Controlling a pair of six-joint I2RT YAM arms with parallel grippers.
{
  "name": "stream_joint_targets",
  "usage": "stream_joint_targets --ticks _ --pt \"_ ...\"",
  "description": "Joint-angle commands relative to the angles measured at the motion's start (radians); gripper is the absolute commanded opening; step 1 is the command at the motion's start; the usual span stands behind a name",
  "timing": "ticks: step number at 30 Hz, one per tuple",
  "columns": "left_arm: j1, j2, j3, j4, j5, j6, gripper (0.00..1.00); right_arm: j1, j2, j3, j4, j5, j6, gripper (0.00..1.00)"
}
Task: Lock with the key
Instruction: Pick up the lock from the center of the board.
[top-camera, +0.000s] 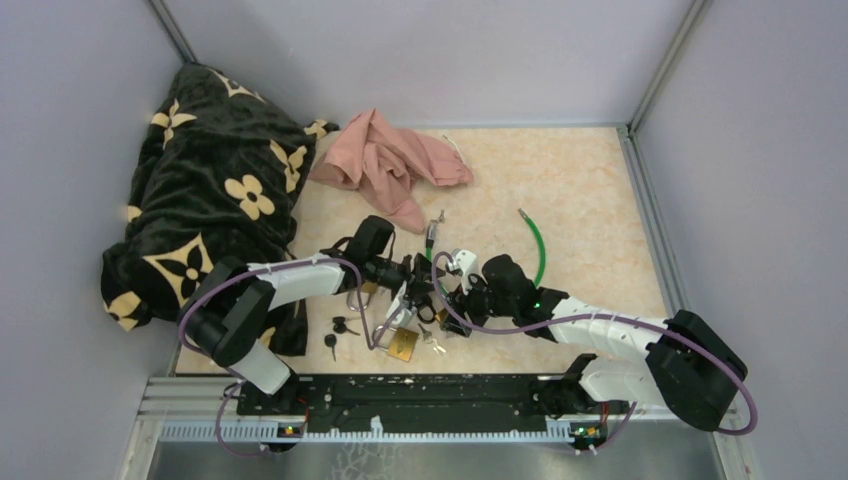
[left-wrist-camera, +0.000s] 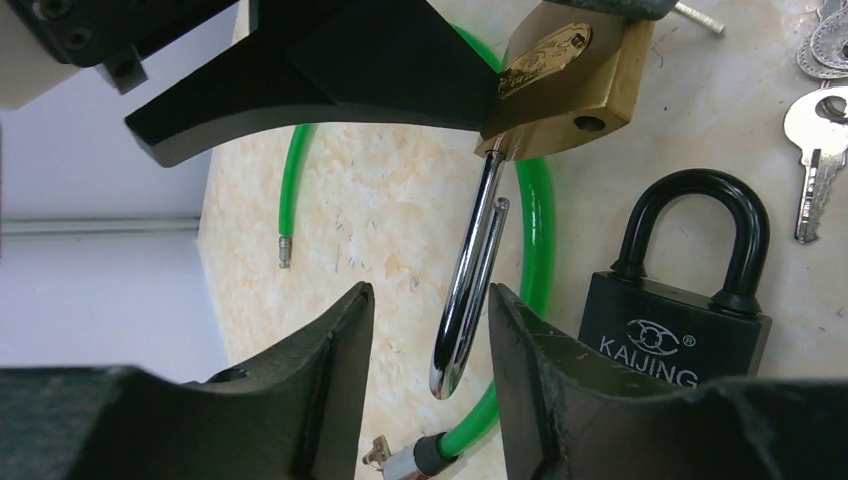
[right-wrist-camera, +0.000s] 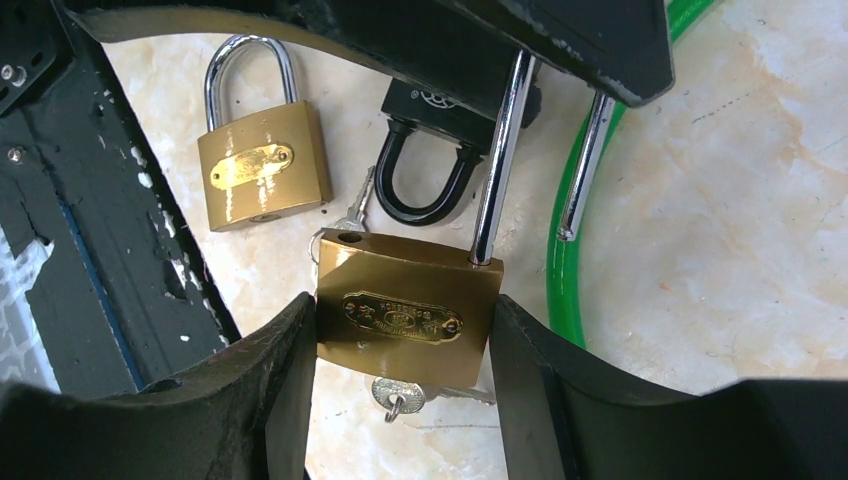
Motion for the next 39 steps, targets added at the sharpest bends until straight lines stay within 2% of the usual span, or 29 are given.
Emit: stream_joint_targets --ticks 1,3,7,11,15,16,18,19,20,21,25,32,37,39 --pt "-0.02 0.031 0.029 -0.035 -0.053 0.011 0.51 -0.007 -0.048 0.032 0.096 -0.04 -0.03 0.0" --pt "-0.03 0.036 0.029 -0.029 -0.07 0.002 0.48 -0.007 -0.05 0.031 0.099 -0.041 -0.031 0.0" --pt "-0.041 0.037 0.03 -0.026 -0.086 -0.001 0.3 -0.007 -0.05 0.034 0.096 -0.039 -0.038 0.0" --pt "-0.048 0.02 0.025 -0.009 -0.095 -0.023 0.0 -0.006 -0.052 0.038 0.089 -0.015 -0.041 0.0" --pt "-0.055 -0.021 0.021 0.055 -0.118 -0.196 0.0 -0.007 -0.057 0.043 0.073 0.042 -0.041 0.01" --pt "-0.06 -0.034 0.021 0.08 -0.137 -0.277 0.0 -0.006 -0.057 0.046 0.063 0.062 -0.041 0.14" --pt "-0.062 -0.066 0.021 0.123 -0.186 -0.432 0.0 -0.007 -0.061 0.057 0.04 0.091 -0.043 0.49" --pt "-0.062 -0.086 0.017 0.14 -0.212 -0.501 0.0 -0.007 -0.069 0.062 0.031 0.104 -0.043 0.74" --pt "-0.062 -0.11 0.009 0.157 -0.237 -0.576 0.0 -0.007 -0.081 0.063 0.025 0.12 -0.041 0.92" --pt "-0.063 -0.137 0.002 0.165 -0.257 -0.627 0.0 -0.006 -0.099 0.06 0.024 0.133 -0.04 0.98" --pt "-0.062 -0.234 -0.002 0.144 -0.304 -0.846 0.0 -0.018 -0.195 0.026 0.067 0.117 -0.031 0.98" --pt "-0.06 -0.417 -0.013 0.003 -0.287 -1.211 0.0 -0.156 -0.33 -0.065 0.279 -0.172 0.088 0.98" --pt "-0.04 -0.558 0.015 -0.124 -0.203 -1.363 0.0 -0.235 -0.412 -0.084 0.384 -0.396 0.132 0.98" --pt "-0.034 -0.604 0.015 -0.156 -0.158 -1.389 0.0 -0.24 -0.424 -0.062 0.348 -0.452 0.116 0.99"
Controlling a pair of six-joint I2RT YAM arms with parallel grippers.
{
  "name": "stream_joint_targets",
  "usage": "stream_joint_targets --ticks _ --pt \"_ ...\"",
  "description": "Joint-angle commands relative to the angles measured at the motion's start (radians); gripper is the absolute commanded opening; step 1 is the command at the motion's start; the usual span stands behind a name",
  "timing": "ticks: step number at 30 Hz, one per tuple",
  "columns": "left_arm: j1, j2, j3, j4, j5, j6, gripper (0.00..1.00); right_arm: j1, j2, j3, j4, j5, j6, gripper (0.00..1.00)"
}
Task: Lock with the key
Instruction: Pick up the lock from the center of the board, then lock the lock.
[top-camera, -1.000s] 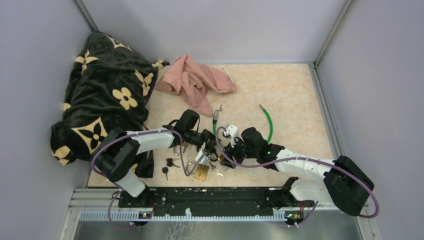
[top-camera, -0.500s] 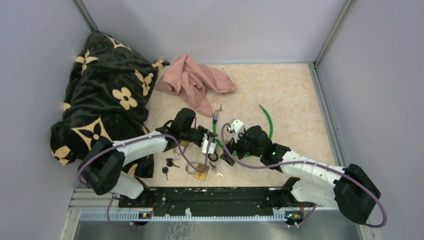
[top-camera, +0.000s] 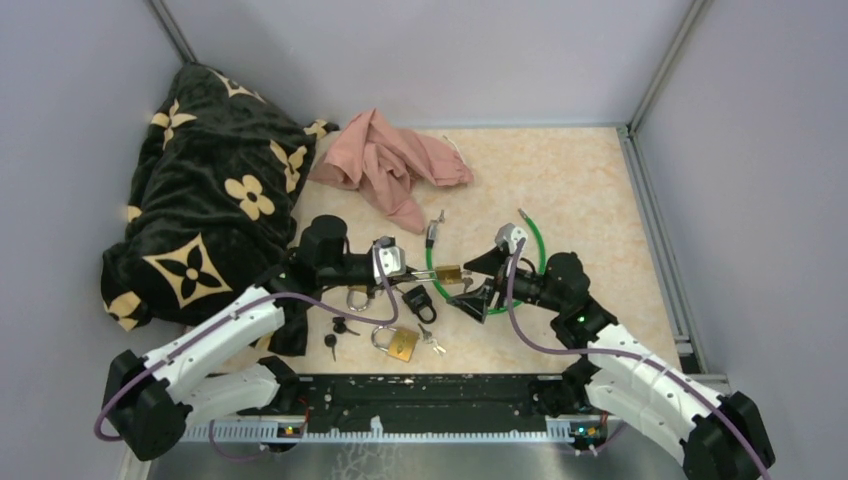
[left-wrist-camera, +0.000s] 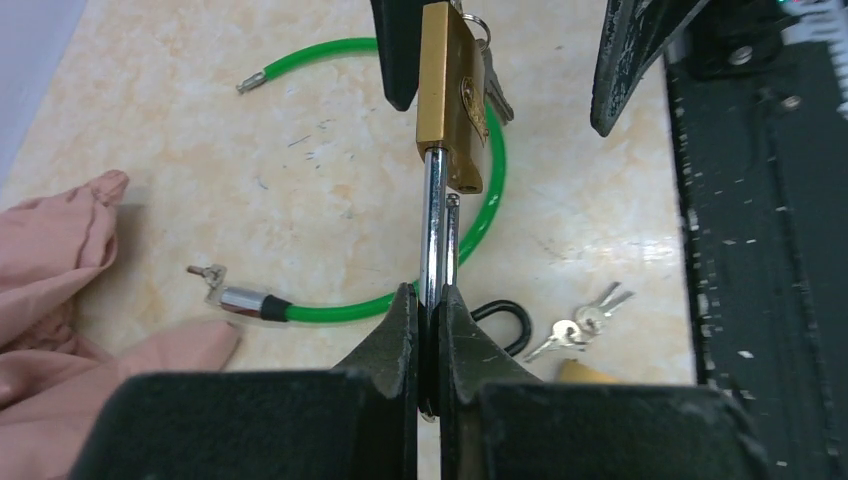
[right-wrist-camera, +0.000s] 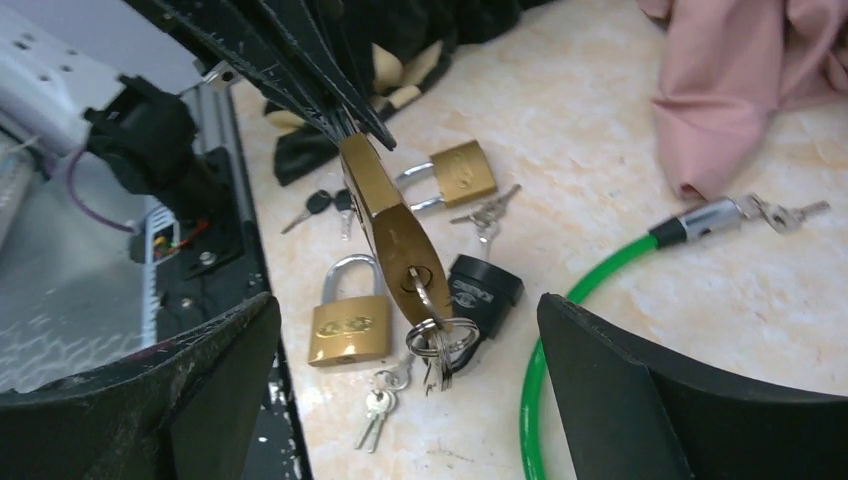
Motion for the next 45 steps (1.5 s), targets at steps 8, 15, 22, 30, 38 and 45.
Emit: stream_joint_targets --ticks 8,15,22,30,38,45 --pt "0.015 -0.158 0.023 -0.068 0.176 -0.195 0.0 -0.022 0.023 0.101 0.097 -0.257 0.08 0.93" --pt "0.015 -0.164 0.015 -0.053 0.204 -0.213 0.0 0.06 0.129 0.179 0.112 -0.234 0.066 0.78" --pt "0.015 -0.159 0.018 -0.058 0.209 -0.203 0.0 0.088 0.16 0.169 0.175 -0.22 0.093 0.56" --pt "0.015 -0.155 0.017 -0.049 0.247 -0.223 0.0 0.087 0.179 0.156 0.204 -0.206 0.128 0.05" --pt "0.025 -0.171 -0.014 0.095 0.291 -0.445 0.08 0.079 0.172 0.137 0.3 -0.148 0.217 0.0" --pt "0.186 -0.204 -0.146 0.287 0.332 -0.823 0.63 0.046 0.16 0.102 0.562 -0.177 0.377 0.0"
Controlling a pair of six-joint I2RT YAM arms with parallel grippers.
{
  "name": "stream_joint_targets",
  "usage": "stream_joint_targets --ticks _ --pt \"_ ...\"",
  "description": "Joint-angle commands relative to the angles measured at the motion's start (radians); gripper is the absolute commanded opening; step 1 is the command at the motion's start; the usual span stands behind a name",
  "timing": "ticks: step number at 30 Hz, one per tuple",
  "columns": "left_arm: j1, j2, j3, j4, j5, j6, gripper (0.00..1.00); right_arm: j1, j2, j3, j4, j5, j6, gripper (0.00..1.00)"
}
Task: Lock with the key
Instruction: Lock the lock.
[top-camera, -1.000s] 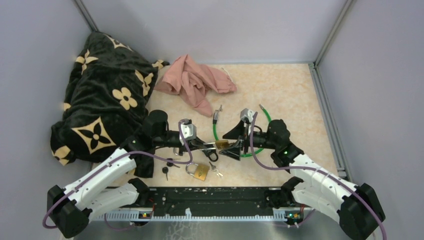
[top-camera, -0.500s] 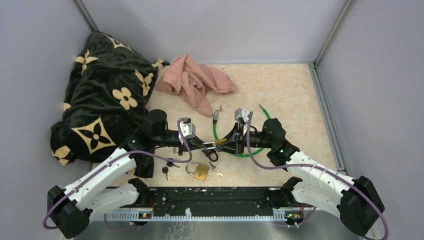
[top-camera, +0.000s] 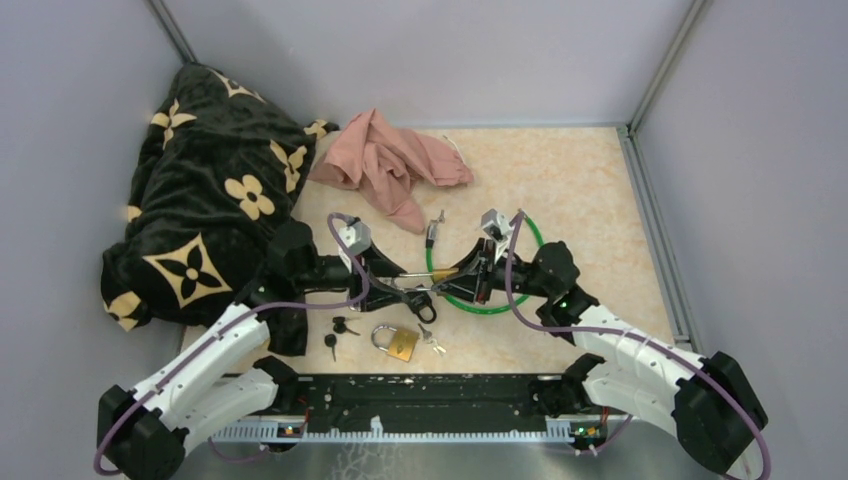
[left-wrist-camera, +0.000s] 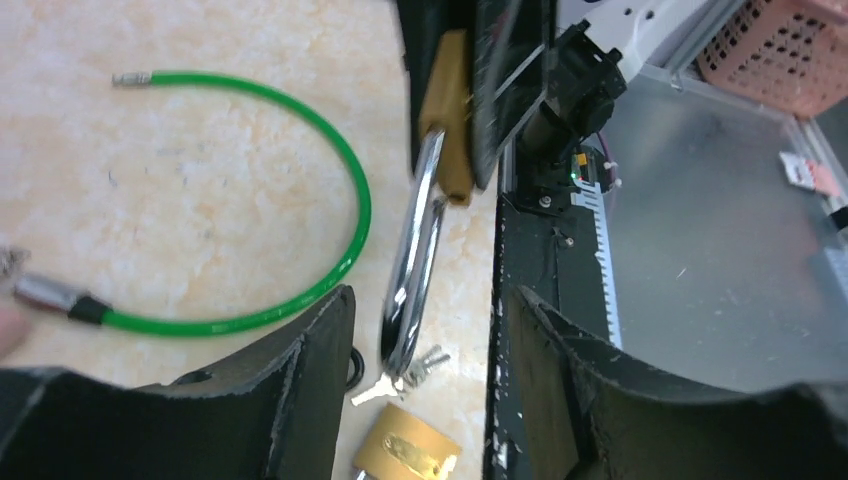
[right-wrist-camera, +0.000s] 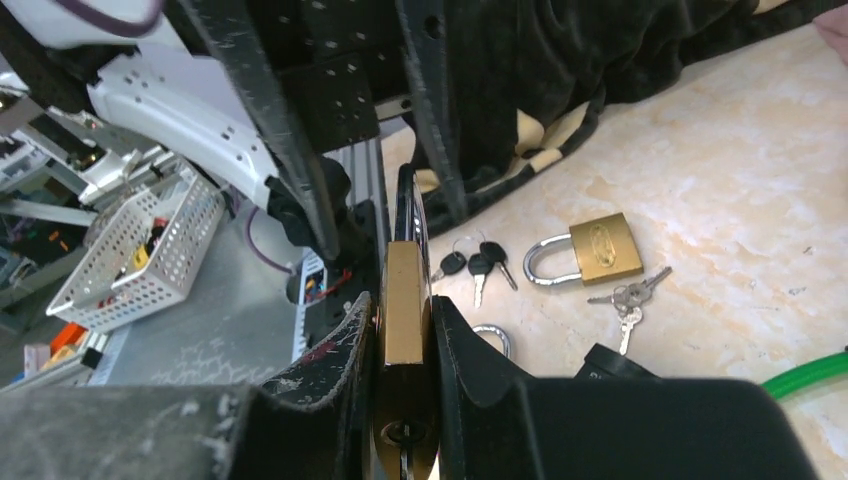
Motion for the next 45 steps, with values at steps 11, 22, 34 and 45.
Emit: stream_joint_targets --ticks 11,22,34,45 --pt "0.116 -0.098 -0.2 0.6 0.075 -0.471 0.6 -0.014 0.028 0.025 0.442 -0.034 0.155 0.0" --pt "0.11 -0.108 -0.207 0.622 0.097 -0.469 0.34 -0.014 0.068 0.052 0.465 -0.048 0.166 0.0" --pt "0.018 -0.056 -0.212 0.675 0.038 -0.476 0.06 -0.003 0.099 0.044 0.509 -0.021 0.179 0.0" --pt "-0.053 -0.021 -0.234 0.759 -0.085 -0.463 0.0 0.047 0.141 0.018 0.542 0.121 0.132 0.0"
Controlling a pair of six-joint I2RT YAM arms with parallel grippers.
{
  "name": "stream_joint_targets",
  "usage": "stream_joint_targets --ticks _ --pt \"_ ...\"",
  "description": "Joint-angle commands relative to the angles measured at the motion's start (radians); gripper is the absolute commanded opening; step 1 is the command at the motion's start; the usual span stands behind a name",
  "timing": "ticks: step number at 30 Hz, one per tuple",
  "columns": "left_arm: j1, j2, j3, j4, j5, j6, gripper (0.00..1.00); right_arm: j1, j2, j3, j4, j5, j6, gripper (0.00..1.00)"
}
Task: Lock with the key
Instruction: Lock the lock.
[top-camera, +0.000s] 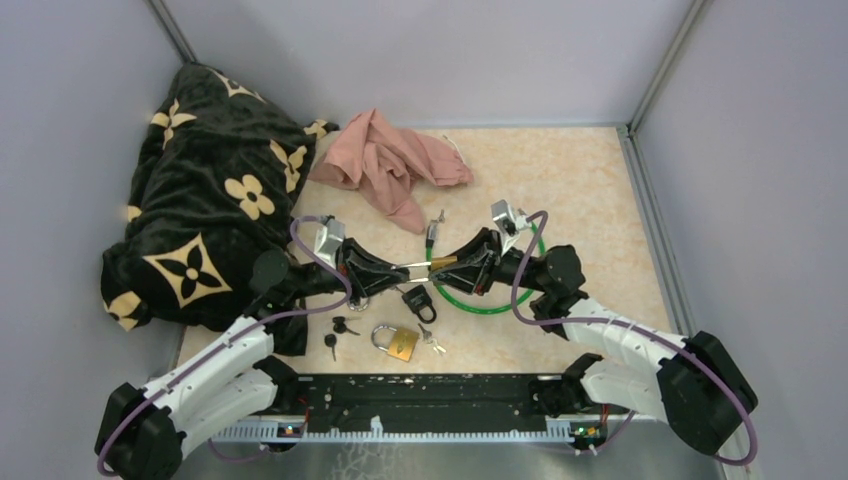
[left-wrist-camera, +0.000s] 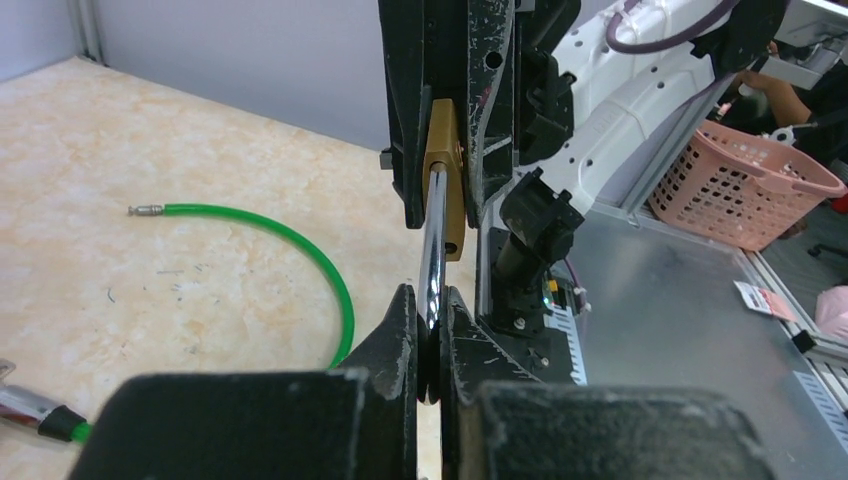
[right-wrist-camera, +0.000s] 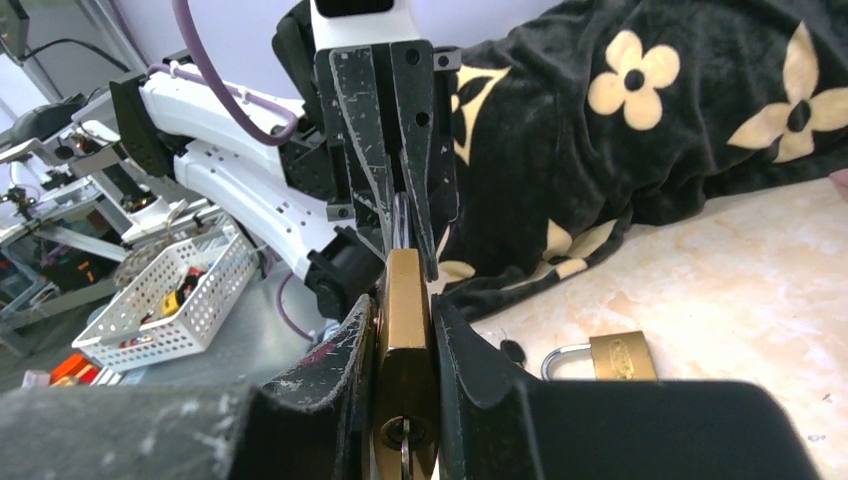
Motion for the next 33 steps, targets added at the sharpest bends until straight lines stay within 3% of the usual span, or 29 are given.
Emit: stream_joint_targets --ticks 1,12,20,29,33 --pt "-0.075 0.026 -0.006 0.086 -0.039 0.011 0.0 0.046 0.039 0.03 0.114 0.143 -0.032 0.0" --pt "-0.087 0.042 0.028 0.18 -0.072 0.039 0.0 0.052 0.081 -0.018 0.103 0.201 -0.073 0.0" --pt "-0.145 0.073 0.026 0.22 -0.058 0.009 0.0 0.054 0.185 0.007 0.23 0.174 -0.014 0.0" --pt "-0.206 0.107 0.063 0.279 -0.018 -0.021 0.0 0.057 0.215 0.018 0.185 0.184 -0.041 0.0" --pt "-0.239 0.106 0.062 0.288 -0.024 0.059 0.0 0.058 0.217 0.012 0.23 0.181 -0.004 0.0"
